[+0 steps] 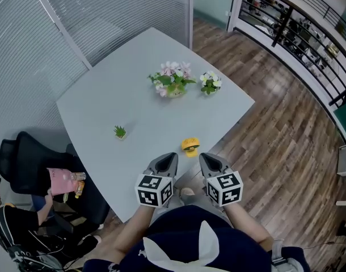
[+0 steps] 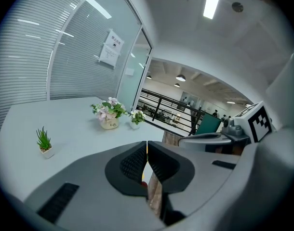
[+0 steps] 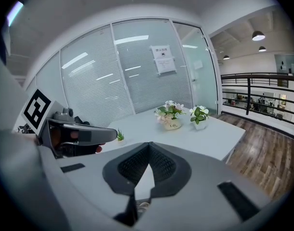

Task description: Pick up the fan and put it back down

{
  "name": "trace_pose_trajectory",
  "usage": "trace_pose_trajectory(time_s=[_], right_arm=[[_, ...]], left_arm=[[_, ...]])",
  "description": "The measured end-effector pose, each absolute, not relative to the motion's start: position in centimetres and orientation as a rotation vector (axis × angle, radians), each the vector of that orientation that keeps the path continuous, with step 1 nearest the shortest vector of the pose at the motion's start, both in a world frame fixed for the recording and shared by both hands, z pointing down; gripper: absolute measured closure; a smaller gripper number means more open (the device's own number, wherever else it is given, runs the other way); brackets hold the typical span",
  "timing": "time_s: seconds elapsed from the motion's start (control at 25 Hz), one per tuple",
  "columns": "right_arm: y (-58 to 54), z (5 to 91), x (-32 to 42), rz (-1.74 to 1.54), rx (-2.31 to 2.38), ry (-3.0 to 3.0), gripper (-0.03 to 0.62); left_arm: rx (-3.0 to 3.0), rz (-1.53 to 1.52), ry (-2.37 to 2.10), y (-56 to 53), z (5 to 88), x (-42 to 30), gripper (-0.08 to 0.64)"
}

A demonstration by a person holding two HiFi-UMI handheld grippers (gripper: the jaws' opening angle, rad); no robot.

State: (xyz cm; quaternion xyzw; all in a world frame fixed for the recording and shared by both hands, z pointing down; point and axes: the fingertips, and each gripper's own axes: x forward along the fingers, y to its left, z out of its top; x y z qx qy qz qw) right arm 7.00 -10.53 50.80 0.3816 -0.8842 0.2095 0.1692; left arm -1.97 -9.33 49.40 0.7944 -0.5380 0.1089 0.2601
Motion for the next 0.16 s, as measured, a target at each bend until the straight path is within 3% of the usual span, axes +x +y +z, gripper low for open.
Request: trace_pose_trajectory(time_s=[0.16], right_arm=[[-10.2, 50.42, 7.12, 0.601, 1.076, -2.533, 0.591]], left_arm=[[2.14, 0.289, -1.478, -8.72, 49.39, -2.03, 0.535]])
